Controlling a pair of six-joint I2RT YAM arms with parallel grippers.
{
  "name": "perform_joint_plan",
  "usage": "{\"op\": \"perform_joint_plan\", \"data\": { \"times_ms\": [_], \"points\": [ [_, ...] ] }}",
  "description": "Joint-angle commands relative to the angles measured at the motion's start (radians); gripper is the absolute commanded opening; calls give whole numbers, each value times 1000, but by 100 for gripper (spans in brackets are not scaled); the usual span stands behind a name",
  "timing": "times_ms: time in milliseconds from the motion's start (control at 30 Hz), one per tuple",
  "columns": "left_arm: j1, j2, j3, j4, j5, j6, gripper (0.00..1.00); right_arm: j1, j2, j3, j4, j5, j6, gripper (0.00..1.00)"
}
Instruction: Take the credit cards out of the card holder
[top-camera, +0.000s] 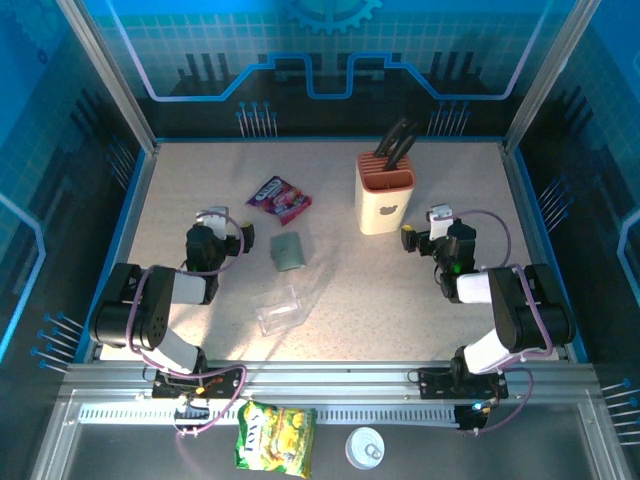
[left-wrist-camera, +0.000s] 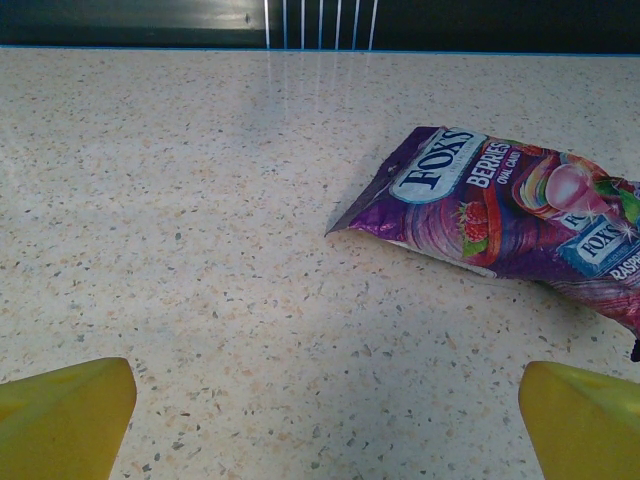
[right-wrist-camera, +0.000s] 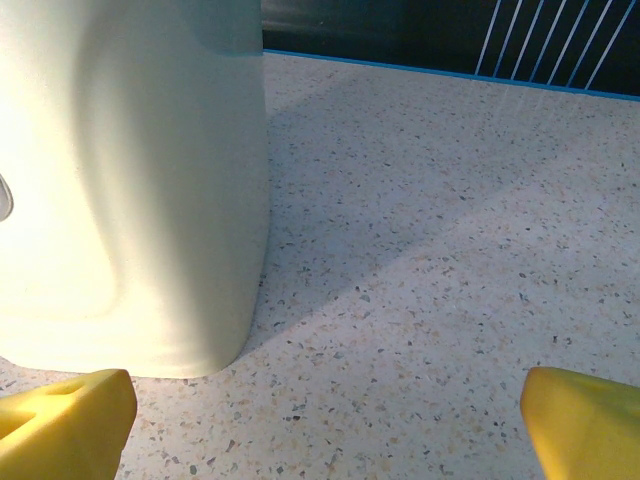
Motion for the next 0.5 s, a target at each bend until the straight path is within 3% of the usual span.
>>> {"op": "perform_joint_plan", "data": {
  "times_ms": [0, 467],
  "points": [
    [10, -7, 19, -2, 19, -7, 99, -14, 2, 21, 6, 7, 6, 100],
    [12, -6, 17, 1, 20, -7, 99, -1, 2, 19, 13, 41, 2, 100]
  ]
}}
